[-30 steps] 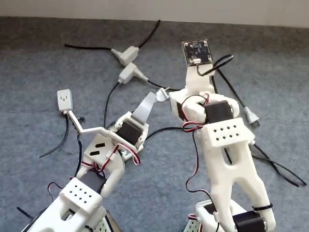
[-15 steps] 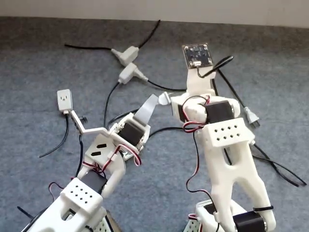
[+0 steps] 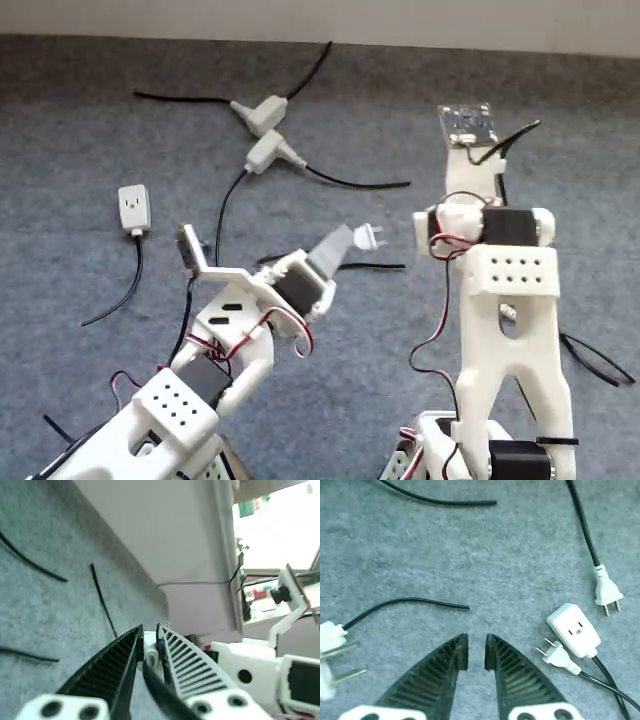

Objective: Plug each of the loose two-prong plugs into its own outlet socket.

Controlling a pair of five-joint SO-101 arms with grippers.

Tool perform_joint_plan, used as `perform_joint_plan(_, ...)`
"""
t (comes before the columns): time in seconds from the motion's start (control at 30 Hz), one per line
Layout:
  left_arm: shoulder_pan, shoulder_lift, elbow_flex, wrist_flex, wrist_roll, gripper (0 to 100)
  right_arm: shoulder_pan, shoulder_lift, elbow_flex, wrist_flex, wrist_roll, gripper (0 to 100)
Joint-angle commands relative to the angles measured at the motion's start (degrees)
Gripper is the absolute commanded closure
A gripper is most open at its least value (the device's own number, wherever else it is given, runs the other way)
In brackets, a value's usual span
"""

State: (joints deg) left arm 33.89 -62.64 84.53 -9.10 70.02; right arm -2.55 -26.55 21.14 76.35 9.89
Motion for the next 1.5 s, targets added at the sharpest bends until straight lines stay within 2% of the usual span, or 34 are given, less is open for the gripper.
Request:
perform_joint_plan(0.0,4.7,-0.6,-3.7,5.7,-4.4,99,5.4,-0.6,-4.0,2.4,6.6,92.2)
perform_joint_plan(0.13,7.5,-0.6,-3.8,9.7,-7.0,99,11.6,-0.6,-8.0,7.4,11.6,92.2)
perform_joint_plan(0.23,7.3,-1.0,-3.8,16.5,-8.4,99,15.3,-0.6,-11.6,11.1,14.3,92.2)
perform_joint_plan(0.37,9.2,-0.7,-5.1,34.5,-23.6,99,18.9,-0.5,-14.5,15.0,17.1,92.2)
perform_joint_plan(0.5,8.8,-0.9,-7.3,53.9,-33.1,99,21.1,-0.4,-14.9,16.0,17.8,92.2)
perform_joint_plan(0.57,5.9,-0.8,-9.8,62.1,-38.1,99,21.5,-0.3,-14.6,16.0,17.8,92.2)
perform_joint_plan(0.63,2.1,-0.7,-12.3,68.1,-46.3,99,21.5,-0.5,-14.5,16.0,17.8,92.2)
perform_joint_plan(0.7,-3.5,-0.7,-14.4,69.7,-56.3,99,21.5,-0.5,-14.4,16.0,17.7,92.2)
perform_joint_plan(0.8,-12.7,-0.7,-15.8,67.9,-71.6,99,21.5,-0.5,-14.4,16.0,17.7,92.2)
perform_joint_plan(0.9,-19.8,-0.7,-15.4,66.7,-83.1,99,21.6,-0.5,-14.3,16.0,17.7,92.2)
perform_joint_plan(1.13,-28.5,-1.1,-12.7,66.7,-91.6,99,21.6,-0.5,-14.3,16.0,17.6,92.2)
perform_joint_plan(1.33,-30.8,-1.1,-9.7,66.5,-100.0,99,21.4,-0.5,-12.3,16.0,17.6,92.2)
perform_joint_plan(1.47,-30.7,-1.1,-8.2,66.4,-101.6,95,21.4,-0.5,-9.8,15.5,17.8,92.2)
